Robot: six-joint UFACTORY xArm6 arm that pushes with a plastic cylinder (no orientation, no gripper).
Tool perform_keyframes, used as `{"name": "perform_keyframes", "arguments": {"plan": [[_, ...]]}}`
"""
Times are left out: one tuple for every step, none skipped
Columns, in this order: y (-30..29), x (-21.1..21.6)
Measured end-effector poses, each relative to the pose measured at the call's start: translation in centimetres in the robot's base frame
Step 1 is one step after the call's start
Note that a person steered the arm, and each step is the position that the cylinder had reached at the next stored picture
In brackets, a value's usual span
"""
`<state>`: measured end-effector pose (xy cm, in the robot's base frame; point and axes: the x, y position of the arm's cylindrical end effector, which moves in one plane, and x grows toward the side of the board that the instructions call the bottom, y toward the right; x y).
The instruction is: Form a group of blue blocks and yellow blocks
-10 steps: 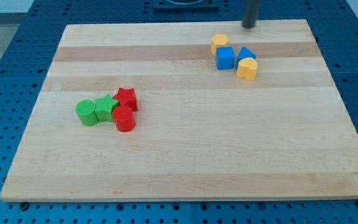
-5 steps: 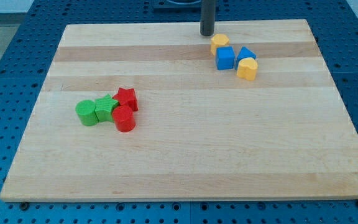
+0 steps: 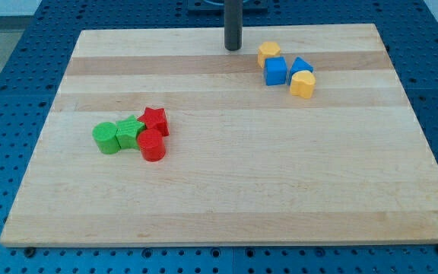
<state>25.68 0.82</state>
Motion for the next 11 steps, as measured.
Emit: {"name": "perform_keyframes", "arguments": {"plan": [[1.6,1.3],[4.6,0.8],[8.7,-1.0],[10.1,-1.4],[9.7,-1.4],[7.2,-3.4],[4.2,-2.5],[4.2,-0.1],[6.2,-0.3],[9.1,-0.7],[9.6,-0.7]]}}
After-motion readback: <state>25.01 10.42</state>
